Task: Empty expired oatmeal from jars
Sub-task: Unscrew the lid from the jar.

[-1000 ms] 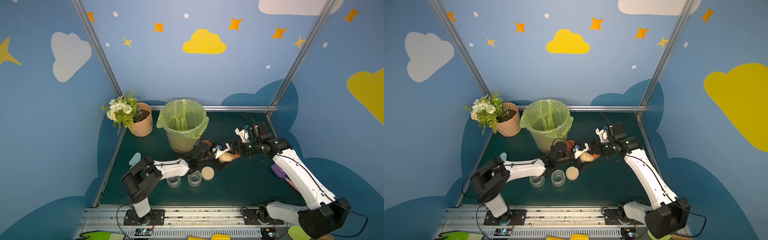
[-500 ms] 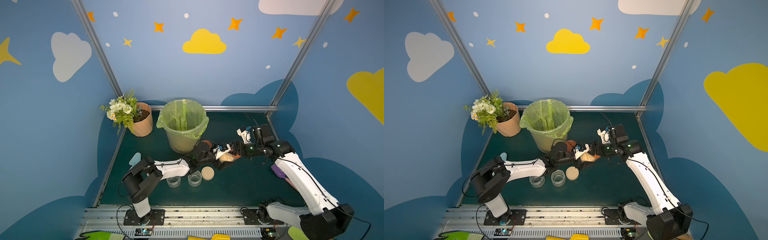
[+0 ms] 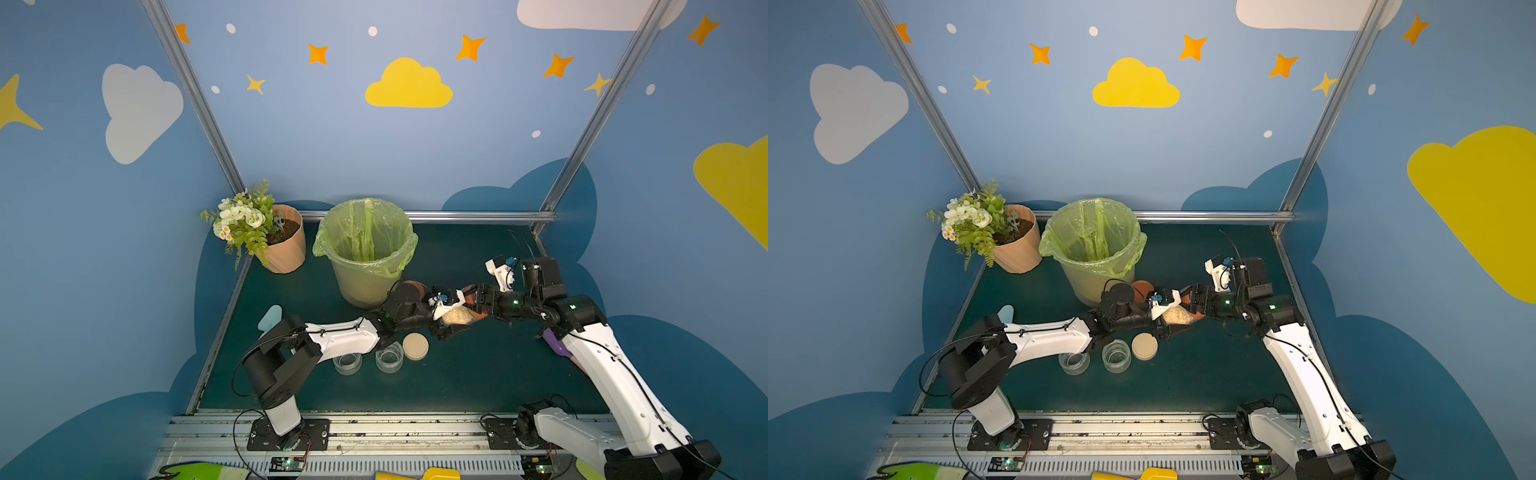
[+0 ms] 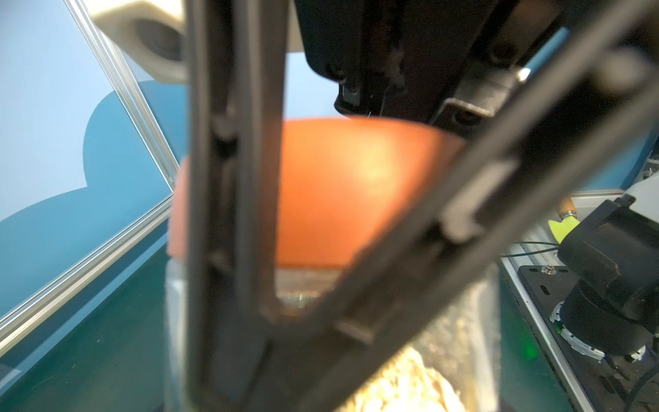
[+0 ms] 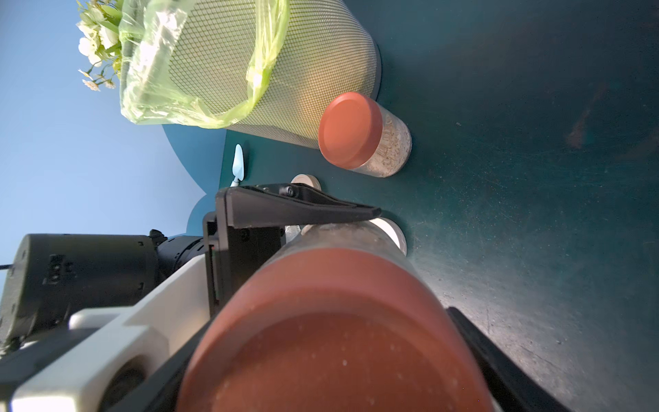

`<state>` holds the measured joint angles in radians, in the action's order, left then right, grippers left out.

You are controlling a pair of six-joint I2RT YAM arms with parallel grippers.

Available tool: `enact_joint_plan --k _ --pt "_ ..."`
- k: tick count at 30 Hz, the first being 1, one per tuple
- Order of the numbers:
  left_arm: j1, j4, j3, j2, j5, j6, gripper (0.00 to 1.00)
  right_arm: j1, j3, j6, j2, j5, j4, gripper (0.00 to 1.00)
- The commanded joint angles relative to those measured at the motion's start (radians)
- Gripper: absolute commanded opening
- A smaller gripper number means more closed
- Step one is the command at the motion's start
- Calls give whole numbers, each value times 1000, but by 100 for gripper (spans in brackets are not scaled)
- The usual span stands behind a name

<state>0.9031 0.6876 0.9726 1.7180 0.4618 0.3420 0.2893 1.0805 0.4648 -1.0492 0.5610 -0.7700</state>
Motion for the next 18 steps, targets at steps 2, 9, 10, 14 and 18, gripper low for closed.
enact_joint_plan --k 2,9,10,14,18 --pt "-10 23 37 -18 -2 19 13 3 40 4 2 61 22 89" --pt "-10 57 22 -16 -43 20 7 -4 67 -19 9 34 -24 89" --pt "-10 62 19 -18 -52 20 7 -3 69 -18 9 36 -24 89" --pt "-10 86 13 -22 -73 21 5 -4 61 -15 4 54 -7 89" --pt "-10 98 10 -23 -81 20 4 -5 63 -17 -1 89 2 89"
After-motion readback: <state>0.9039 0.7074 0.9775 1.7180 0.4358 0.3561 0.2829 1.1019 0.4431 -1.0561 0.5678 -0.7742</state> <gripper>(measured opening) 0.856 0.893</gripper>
